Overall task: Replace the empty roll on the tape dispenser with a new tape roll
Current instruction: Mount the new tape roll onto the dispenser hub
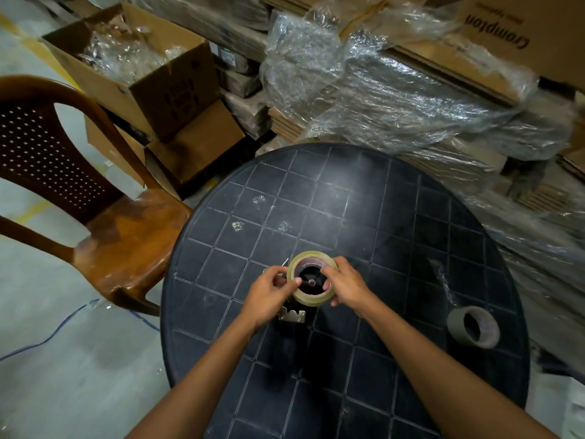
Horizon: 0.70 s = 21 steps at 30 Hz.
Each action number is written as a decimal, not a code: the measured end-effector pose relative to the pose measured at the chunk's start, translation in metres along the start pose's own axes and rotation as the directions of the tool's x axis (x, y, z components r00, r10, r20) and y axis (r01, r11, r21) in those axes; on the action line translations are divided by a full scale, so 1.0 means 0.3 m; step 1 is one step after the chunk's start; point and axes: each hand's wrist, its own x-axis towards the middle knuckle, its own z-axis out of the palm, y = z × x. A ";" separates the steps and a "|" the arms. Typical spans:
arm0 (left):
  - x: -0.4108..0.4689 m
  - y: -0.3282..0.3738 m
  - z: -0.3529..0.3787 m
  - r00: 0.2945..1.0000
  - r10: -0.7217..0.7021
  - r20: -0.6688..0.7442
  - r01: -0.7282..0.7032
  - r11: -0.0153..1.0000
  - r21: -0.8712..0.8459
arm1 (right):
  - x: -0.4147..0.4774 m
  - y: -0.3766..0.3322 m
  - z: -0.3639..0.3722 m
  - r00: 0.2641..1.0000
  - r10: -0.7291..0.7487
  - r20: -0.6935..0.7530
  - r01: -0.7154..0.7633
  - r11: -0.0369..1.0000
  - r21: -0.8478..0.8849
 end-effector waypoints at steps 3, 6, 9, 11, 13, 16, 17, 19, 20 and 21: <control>0.030 0.029 0.018 0.992 -0.077 0.099 0.079 0.997 -0.011 | 0.007 0.035 0.009 0.998 0.041 -0.038 -0.040 0.998 0.039; 0.041 0.026 0.008 0.951 -0.031 0.308 0.029 1.000 0.009 | 0.008 0.063 0.006 0.994 0.082 -0.070 -0.074 0.990 0.121; 0.044 0.003 0.011 0.938 -0.026 0.346 0.003 0.998 0.069 | 0.016 0.081 0.002 0.990 0.116 -0.077 -0.101 0.980 0.173; 0.046 0.000 0.029 0.968 0.001 0.253 -0.049 0.982 0.182 | 0.019 0.086 0.008 0.989 0.119 -0.083 -0.103 0.979 0.174; 0.042 0.009 0.042 0.992 0.086 0.089 -0.112 0.926 0.359 | 0.017 0.087 0.015 0.986 0.126 -0.105 -0.105 0.976 0.193; 0.027 -0.003 0.042 0.991 0.113 -0.067 -0.081 0.927 0.365 | 0.015 0.091 0.015 0.981 0.133 -0.142 -0.101 0.971 0.217; 0.018 -0.010 0.040 0.991 0.107 -0.078 -0.074 0.937 0.342 | 0.015 0.091 0.016 0.981 0.130 -0.147 -0.097 0.972 0.215; 0.000 -0.024 0.026 0.990 0.119 -0.074 -0.090 0.946 0.312 | 0.015 0.088 0.020 0.984 0.097 -0.151 -0.070 0.982 0.174; -0.007 -0.032 0.011 0.988 0.129 -0.083 -0.098 0.947 0.307 | 0.017 0.088 0.021 0.986 0.072 -0.150 -0.050 0.989 0.143; -0.011 -0.040 -0.011 0.986 0.127 -0.104 -0.089 0.947 0.308 | 0.020 0.088 0.018 0.988 0.046 -0.149 -0.030 0.993 0.113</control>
